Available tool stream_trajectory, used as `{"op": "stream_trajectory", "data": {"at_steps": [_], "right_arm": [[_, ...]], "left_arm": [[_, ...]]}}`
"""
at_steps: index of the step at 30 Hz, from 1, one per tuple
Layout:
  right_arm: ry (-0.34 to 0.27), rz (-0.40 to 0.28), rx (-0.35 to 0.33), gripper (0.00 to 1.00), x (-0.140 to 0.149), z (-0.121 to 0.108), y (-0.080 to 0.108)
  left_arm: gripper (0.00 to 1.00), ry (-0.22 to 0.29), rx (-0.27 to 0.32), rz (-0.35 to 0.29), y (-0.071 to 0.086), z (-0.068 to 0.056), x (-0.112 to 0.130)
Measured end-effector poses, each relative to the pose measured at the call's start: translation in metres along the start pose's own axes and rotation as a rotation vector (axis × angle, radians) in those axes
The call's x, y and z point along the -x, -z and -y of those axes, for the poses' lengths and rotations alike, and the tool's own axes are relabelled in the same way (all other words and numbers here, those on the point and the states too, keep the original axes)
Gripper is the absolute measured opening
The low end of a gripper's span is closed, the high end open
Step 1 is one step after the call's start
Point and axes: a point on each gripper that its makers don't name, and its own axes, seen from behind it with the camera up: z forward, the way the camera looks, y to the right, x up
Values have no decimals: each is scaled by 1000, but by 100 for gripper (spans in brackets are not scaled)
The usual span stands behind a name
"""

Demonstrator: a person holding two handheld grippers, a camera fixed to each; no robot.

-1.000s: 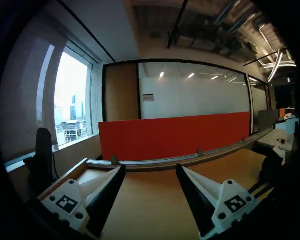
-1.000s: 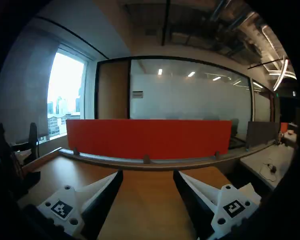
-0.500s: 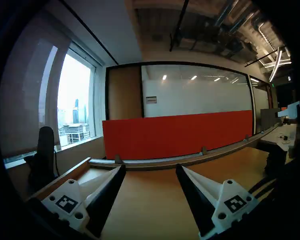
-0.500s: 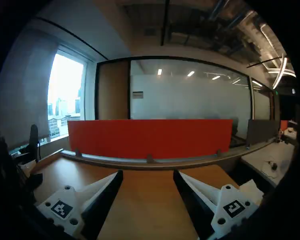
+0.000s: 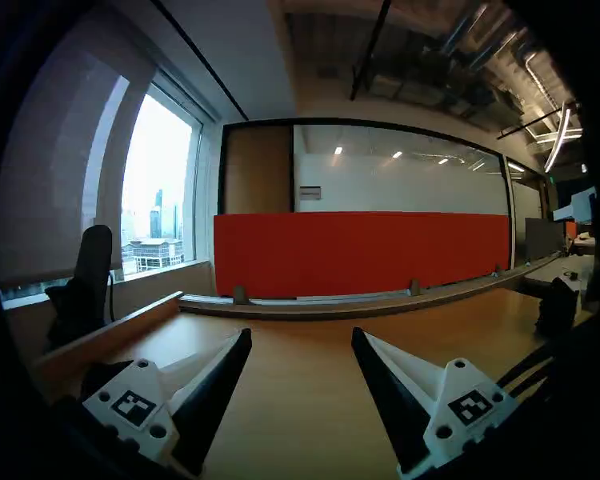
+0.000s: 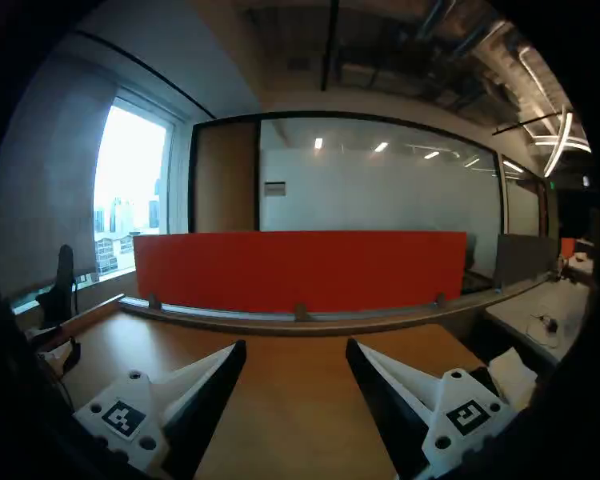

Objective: Fold towel

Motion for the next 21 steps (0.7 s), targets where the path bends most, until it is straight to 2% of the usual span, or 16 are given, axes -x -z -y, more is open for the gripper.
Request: {"op": "stream_trajectory", "data": {"at_steps": [9, 21], "right_arm": [[18, 0, 16, 97, 30, -1, -10], [18, -6, 21, 96, 52, -1, -18]], "left_arm": [[93, 9, -16, -3, 2, 7, 40], [93, 9, -23, -21, 3, 11, 67]]}}
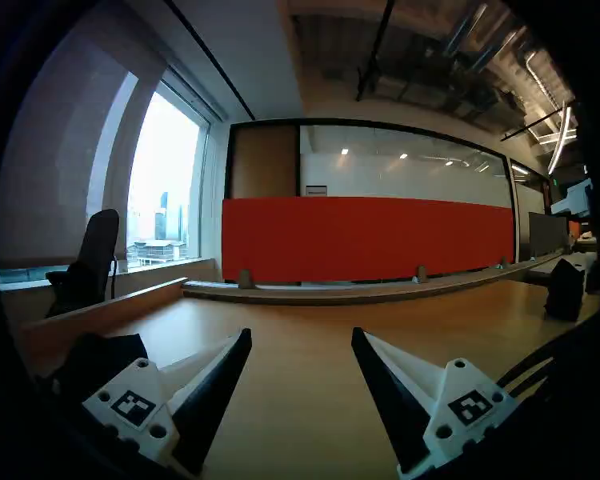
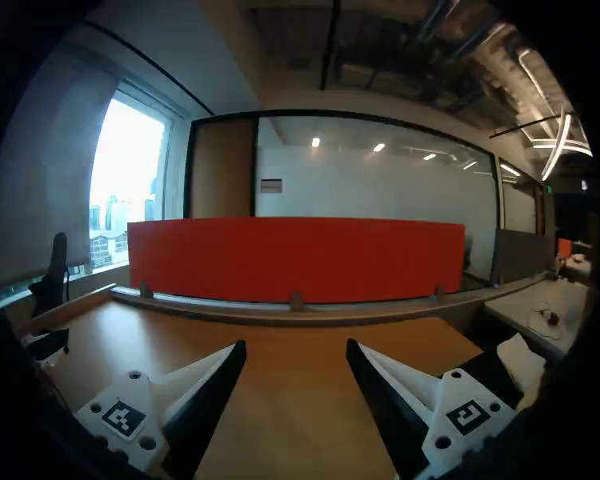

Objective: Fold towel

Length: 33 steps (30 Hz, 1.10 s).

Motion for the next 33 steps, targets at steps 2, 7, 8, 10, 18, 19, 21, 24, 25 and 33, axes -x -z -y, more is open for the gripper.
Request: {"op": "stream_trajectory", "data": {"at_steps": [2, 7, 8, 10, 18, 19, 21, 24, 25, 33], "right_arm": [[2, 1, 1, 97, 2, 0, 0], [0, 0, 2, 96, 6, 0, -1], [-1, 1, 2, 97, 7, 0, -1], [-1, 2, 2, 97, 8, 0, 0], [0, 0, -2, 97, 7, 1, 1], [0, 0, -4, 97, 8, 1, 1], [0, -1, -6, 96, 8, 1, 1], [-2, 0, -9, 97, 10, 1, 2], [-4, 0, -9, 97, 10, 1, 2], [-11, -3, -12, 97, 13, -4, 4]], "left_arm": [[93, 0, -4, -1, 1, 2, 2], [93, 8, -12, 0, 2, 5, 7], [93, 9, -13, 1, 2, 5, 8], [92, 4, -13, 5, 2, 6, 10], [93, -7, -8, 27, -1, 3, 16], [93, -7, -7, 27, -2, 3, 16], [92, -8, -7, 29, -2, 2, 17], [93, -8, -6, 29, -2, 2, 17], [93, -8, -7, 29, -2, 2, 17], [93, -8, -9, 29, -4, 2, 20]]}}
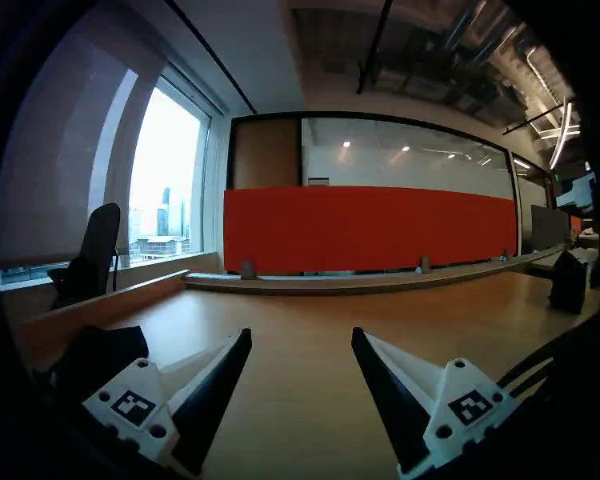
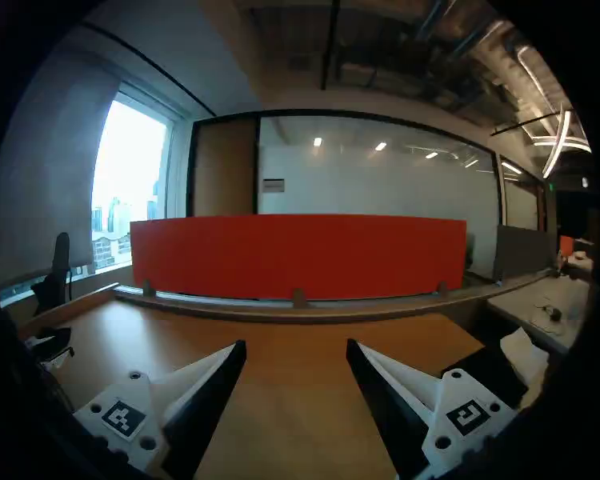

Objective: Fold towel

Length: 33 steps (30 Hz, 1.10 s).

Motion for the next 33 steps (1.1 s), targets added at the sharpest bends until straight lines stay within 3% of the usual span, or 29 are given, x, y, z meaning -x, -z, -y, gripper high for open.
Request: {"op": "stream_trajectory", "data": {"at_steps": [20, 33], "right_arm": [[-11, -92, 51, 97, -1, -53, 1], [-66, -116, 55, 97, 49, -78, 1]], "left_arm": [[93, 1, -1, -2, -1, -1, 6], [93, 2, -1, -2, -2, -2, 8]]}}
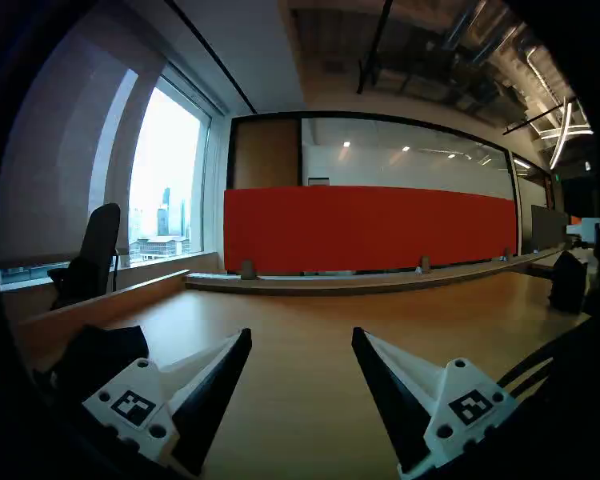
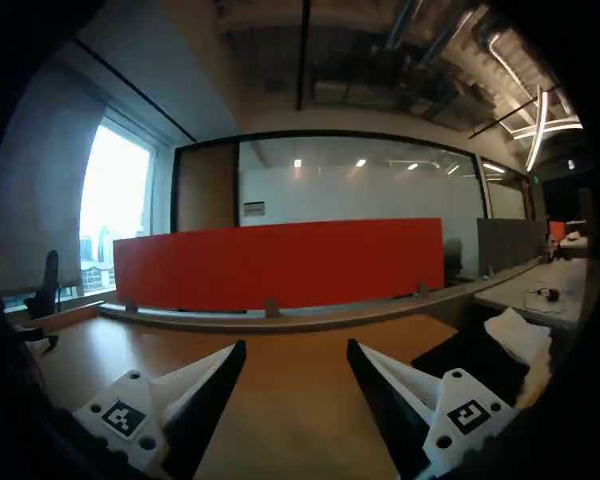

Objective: Fold towel

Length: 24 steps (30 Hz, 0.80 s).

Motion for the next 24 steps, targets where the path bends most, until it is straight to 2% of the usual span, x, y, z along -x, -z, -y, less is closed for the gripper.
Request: {"op": "stream_trajectory", "data": {"at_steps": [13, 24], "right_arm": [[16, 12, 21, 99, 47, -17, -3], [48, 16, 3, 99, 64, -15, -3]], "left_arm": [[93, 0, 0, 0, -1, -1, 1], [93, 0, 0, 0, 0, -1, 1]]}}
